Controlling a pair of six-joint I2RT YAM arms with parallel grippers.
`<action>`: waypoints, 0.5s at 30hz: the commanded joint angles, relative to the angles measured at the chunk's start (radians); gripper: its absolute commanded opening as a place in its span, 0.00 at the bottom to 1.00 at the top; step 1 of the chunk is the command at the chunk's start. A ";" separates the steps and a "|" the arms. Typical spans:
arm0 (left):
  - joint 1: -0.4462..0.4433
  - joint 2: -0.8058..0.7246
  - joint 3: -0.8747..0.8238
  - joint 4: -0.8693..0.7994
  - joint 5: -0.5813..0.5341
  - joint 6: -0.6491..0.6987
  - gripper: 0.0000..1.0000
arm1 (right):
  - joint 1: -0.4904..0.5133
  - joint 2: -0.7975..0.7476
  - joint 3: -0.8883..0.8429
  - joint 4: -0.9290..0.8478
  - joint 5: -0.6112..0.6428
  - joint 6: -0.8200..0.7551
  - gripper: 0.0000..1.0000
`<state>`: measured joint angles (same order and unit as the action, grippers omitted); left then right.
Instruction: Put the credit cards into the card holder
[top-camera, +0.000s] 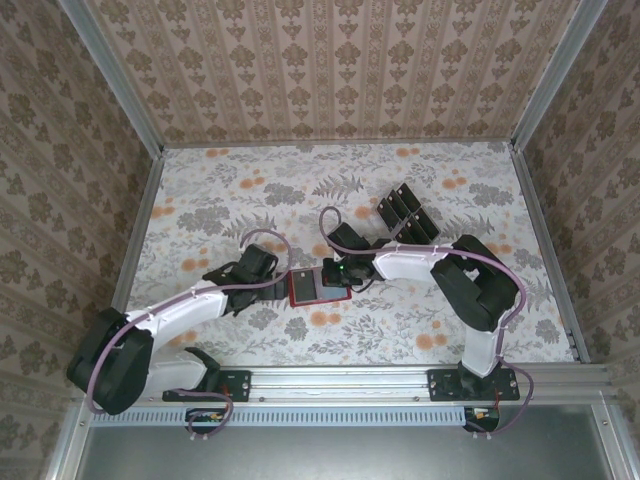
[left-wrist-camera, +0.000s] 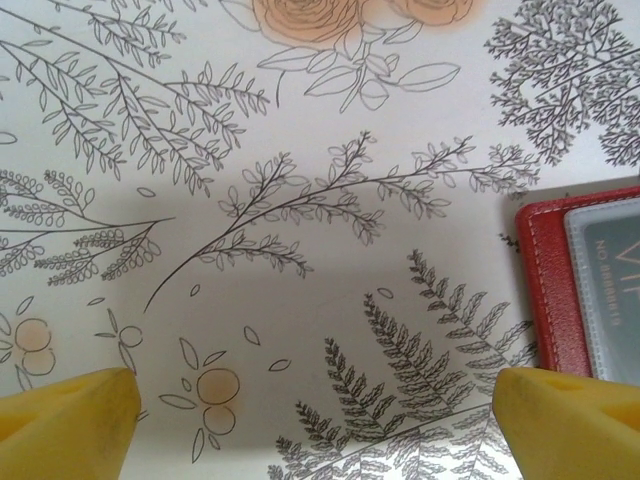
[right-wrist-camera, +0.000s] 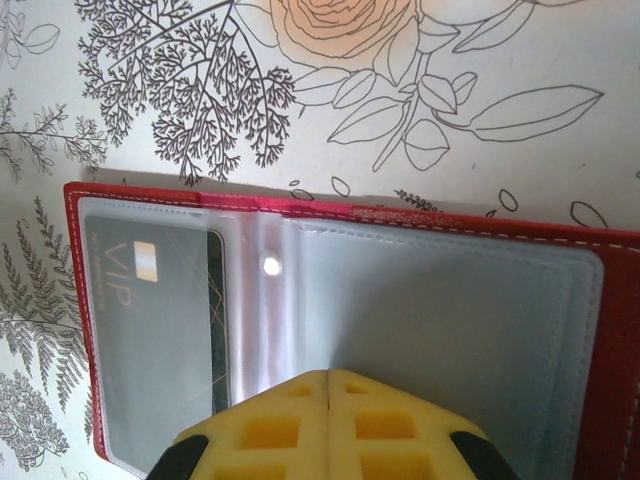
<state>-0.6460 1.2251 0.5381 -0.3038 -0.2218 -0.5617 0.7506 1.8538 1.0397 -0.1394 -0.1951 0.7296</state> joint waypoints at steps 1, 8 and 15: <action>0.007 -0.005 0.022 -0.034 0.001 -0.007 1.00 | 0.000 -0.012 -0.047 -0.023 0.029 0.018 0.01; 0.006 0.028 0.015 -0.009 0.018 -0.001 1.00 | 0.016 -0.079 -0.083 0.007 0.027 0.033 0.01; 0.005 0.065 0.005 0.020 0.038 0.000 1.00 | 0.046 -0.120 -0.042 -0.023 0.029 0.004 0.01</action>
<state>-0.6460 1.2743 0.5381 -0.2977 -0.2020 -0.5617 0.7818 1.7660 0.9714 -0.1169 -0.1871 0.7540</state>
